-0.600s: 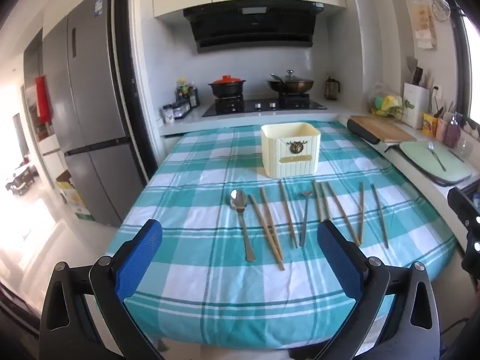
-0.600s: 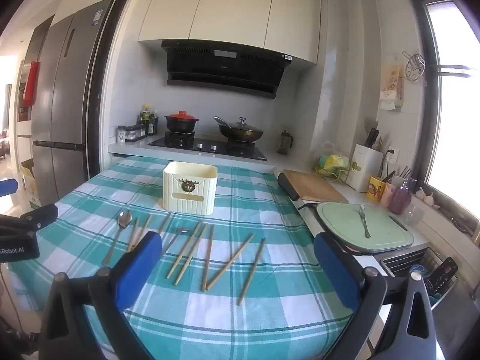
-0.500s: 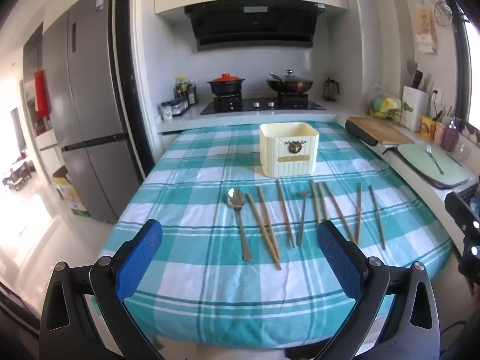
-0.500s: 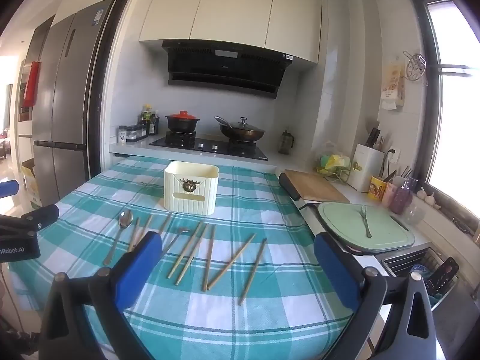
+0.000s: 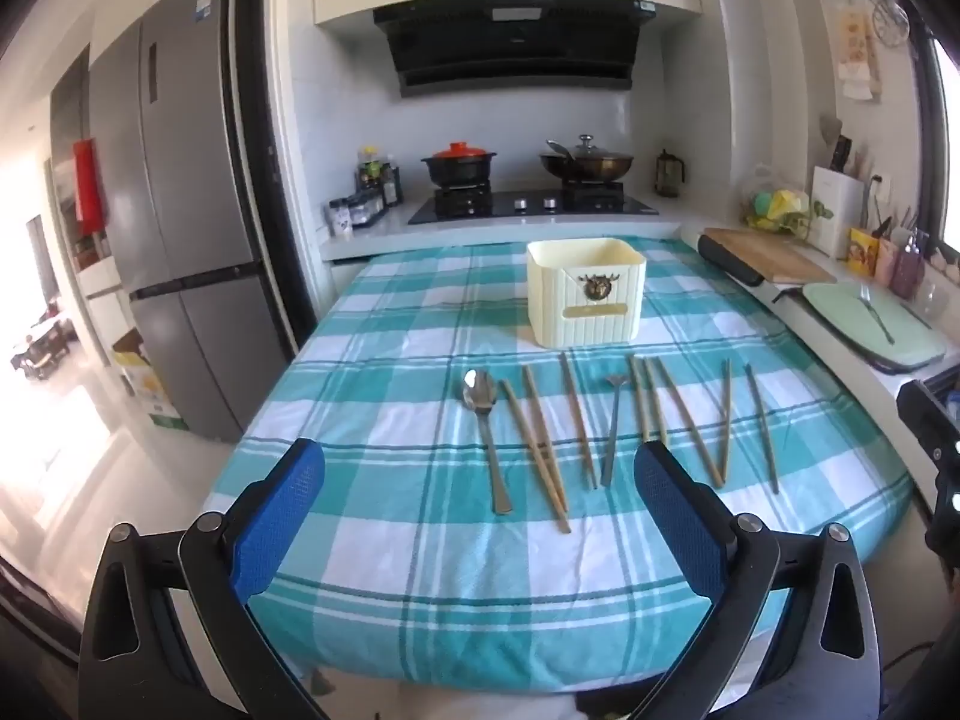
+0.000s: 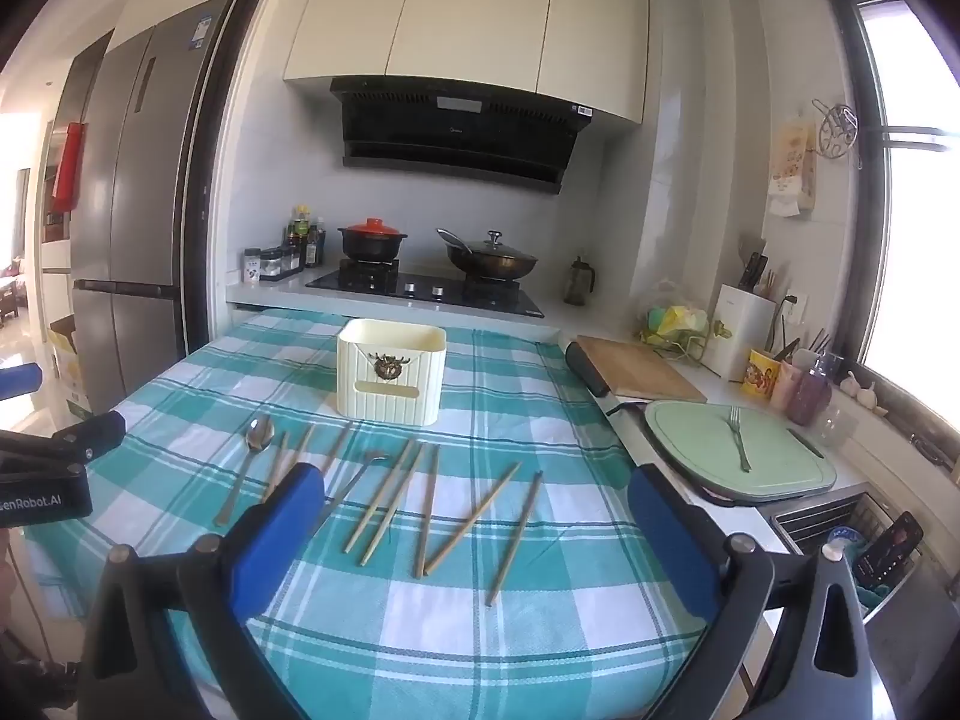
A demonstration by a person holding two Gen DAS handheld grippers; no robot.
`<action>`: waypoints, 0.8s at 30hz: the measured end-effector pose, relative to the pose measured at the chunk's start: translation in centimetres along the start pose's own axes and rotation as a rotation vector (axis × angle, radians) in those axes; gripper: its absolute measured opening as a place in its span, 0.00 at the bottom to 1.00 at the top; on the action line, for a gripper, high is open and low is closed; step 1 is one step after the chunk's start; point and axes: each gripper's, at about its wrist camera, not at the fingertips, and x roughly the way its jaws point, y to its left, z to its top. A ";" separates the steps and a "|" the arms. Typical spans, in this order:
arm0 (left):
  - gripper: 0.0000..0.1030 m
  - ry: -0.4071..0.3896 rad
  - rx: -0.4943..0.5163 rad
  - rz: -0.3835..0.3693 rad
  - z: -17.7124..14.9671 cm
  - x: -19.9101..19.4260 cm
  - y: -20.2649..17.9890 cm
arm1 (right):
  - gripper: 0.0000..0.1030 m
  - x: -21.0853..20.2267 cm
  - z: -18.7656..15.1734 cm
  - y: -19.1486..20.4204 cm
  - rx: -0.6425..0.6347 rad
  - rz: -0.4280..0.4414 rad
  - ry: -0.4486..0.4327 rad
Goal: Organize utensils
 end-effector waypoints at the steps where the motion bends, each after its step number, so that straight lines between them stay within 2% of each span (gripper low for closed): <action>1: 1.00 0.000 -0.003 -0.002 0.0 0.1 0.1 | 1.00 0.0 0.0 -0.1 -0.001 0.001 0.001; 8: 1.00 0.002 -0.001 -0.010 -0.2 0.0 0.1 | 1.00 0.0 0.0 0.0 -0.002 -0.005 0.003; 17: 1.00 0.027 -0.017 -0.052 -0.4 0.3 0.0 | 1.00 0.6 -0.2 0.0 0.029 -0.063 0.050; 24: 1.00 -0.002 -0.036 -0.032 -0.4 -0.4 0.3 | 1.00 0.4 -0.3 -0.4 0.038 -0.067 0.047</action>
